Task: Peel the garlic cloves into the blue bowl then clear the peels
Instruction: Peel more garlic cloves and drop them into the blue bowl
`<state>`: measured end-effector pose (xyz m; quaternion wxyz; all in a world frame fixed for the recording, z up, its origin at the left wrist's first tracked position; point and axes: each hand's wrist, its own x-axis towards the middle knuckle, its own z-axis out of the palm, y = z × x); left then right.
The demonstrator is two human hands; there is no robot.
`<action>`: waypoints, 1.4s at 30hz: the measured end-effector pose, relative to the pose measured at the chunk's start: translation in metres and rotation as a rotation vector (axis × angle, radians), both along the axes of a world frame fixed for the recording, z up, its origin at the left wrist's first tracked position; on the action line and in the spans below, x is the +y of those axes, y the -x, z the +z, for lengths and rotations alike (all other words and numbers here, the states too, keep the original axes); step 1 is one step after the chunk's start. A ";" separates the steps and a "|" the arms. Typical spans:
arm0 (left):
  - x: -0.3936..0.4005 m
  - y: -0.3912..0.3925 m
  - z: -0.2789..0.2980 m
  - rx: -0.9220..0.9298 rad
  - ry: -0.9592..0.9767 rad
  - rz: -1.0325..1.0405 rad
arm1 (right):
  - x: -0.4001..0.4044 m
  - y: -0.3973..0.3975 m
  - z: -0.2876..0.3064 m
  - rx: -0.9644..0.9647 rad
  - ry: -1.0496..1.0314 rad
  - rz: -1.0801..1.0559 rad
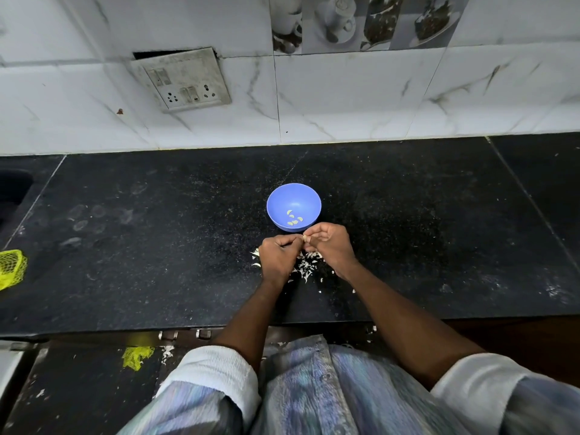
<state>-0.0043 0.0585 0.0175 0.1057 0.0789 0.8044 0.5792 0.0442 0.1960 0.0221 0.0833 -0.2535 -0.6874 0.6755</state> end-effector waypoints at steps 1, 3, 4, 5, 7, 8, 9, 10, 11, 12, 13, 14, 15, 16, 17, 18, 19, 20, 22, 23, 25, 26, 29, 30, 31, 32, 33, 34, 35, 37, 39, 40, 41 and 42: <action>0.000 0.000 -0.001 -0.031 -0.021 -0.003 | 0.000 0.000 0.000 0.005 -0.015 -0.006; -0.001 0.000 -0.001 -0.092 -0.066 -0.006 | 0.000 0.001 -0.001 0.016 -0.051 -0.013; -0.001 0.000 0.000 -0.117 -0.087 -0.003 | 0.000 0.001 -0.001 0.019 -0.067 -0.015; 0.000 0.000 0.001 -0.142 -0.112 0.001 | 0.000 0.001 -0.001 0.023 -0.077 -0.017; 0.002 -0.002 0.005 -0.188 -0.159 0.011 | 0.000 0.001 -0.001 0.032 -0.085 -0.018; 0.003 -0.004 0.008 -0.208 -0.178 0.018 | 0.000 0.001 -0.002 0.036 -0.090 -0.019; 0.004 -0.005 0.010 -0.223 -0.192 0.029 | 0.000 0.000 -0.002 0.039 -0.098 -0.021; 0.004 -0.006 0.012 -0.237 -0.202 0.040 | -0.001 0.000 -0.002 0.042 -0.105 -0.022; 0.005 -0.006 0.013 -0.251 -0.212 0.047 | -0.001 0.000 -0.002 0.043 -0.109 -0.025; 0.006 -0.006 0.013 -0.264 -0.221 0.051 | -0.002 0.000 -0.001 0.043 -0.108 -0.027; 0.006 -0.007 0.014 -0.269 -0.224 0.056 | -0.002 0.001 -0.001 0.042 -0.103 -0.029; 0.006 -0.006 0.014 -0.265 -0.219 0.062 | -0.002 0.001 -0.001 0.040 -0.093 -0.030; 0.007 -0.006 0.014 -0.257 -0.204 0.070 | -0.002 0.001 -0.001 0.039 -0.082 -0.031; 0.007 -0.006 0.013 -0.242 -0.184 0.076 | -0.002 0.001 -0.001 0.040 -0.071 -0.033; 0.008 -0.007 0.013 -0.226 -0.169 0.080 | -0.003 0.001 -0.001 0.043 -0.059 -0.037; 0.008 -0.007 0.015 -0.213 -0.162 0.085 | -0.003 0.001 -0.002 0.046 -0.045 -0.040; 0.008 -0.008 0.016 -0.202 -0.159 0.090 | -0.003 0.000 -0.003 0.049 -0.033 -0.042; 0.008 -0.009 0.016 -0.193 -0.155 0.092 | -0.003 0.000 -0.003 0.052 -0.021 -0.043; 0.007 -0.008 0.015 -0.187 -0.149 0.092 | -0.003 0.000 -0.003 0.056 0.006 -0.045; 0.007 -0.007 0.014 -0.189 -0.149 0.092 | -0.003 0.000 -0.003 0.056 0.020 -0.047; 0.006 -0.006 0.011 -0.192 -0.130 0.096 | -0.005 0.001 -0.003 0.052 0.035 -0.046; 0.005 -0.005 0.009 -0.193 -0.119 0.098 | -0.005 0.001 -0.003 0.050 0.037 -0.046; 0.005 -0.006 0.008 -0.189 -0.107 0.082 | -0.005 0.001 -0.005 0.046 0.035 -0.054; 0.005 -0.006 0.007 -0.177 -0.098 0.076 | -0.005 0.000 -0.005 0.043 0.032 -0.054; 0.005 -0.006 0.007 -0.167 -0.090 0.073 | -0.005 0.001 -0.005 0.039 0.029 -0.054; 0.005 -0.006 0.006 -0.158 -0.078 0.070 | -0.005 0.001 -0.004 0.039 0.029 -0.053; 0.005 -0.005 0.006 -0.149 -0.064 0.067 | -0.005 0.001 -0.004 0.041 0.028 -0.053; 0.004 -0.005 0.005 -0.137 -0.053 0.065 | -0.006 0.001 -0.004 0.044 0.032 -0.055; 0.004 -0.005 0.004 -0.120 -0.044 0.064 | -0.006 0.000 -0.004 0.045 0.036 -0.057; 0.004 -0.006 0.005 -0.085 -0.025 0.057 | -0.006 -0.001 -0.002 0.039 0.044 -0.059; 0.004 -0.008 0.008 -0.052 0.005 0.051 | -0.006 -0.001 -0.002 0.029 0.054 -0.057; 0.004 -0.009 0.009 -0.035 0.023 0.052 | -0.007 -0.002 -0.001 0.026 0.059 -0.055; 0.004 -0.009 0.009 -0.019 0.041 0.057 | -0.008 -0.002 -0.001 0.024 0.063 -0.054; 0.004 -0.010 0.010 -0.007 0.054 0.063 | -0.008 -0.002 0.000 0.023 0.067 -0.053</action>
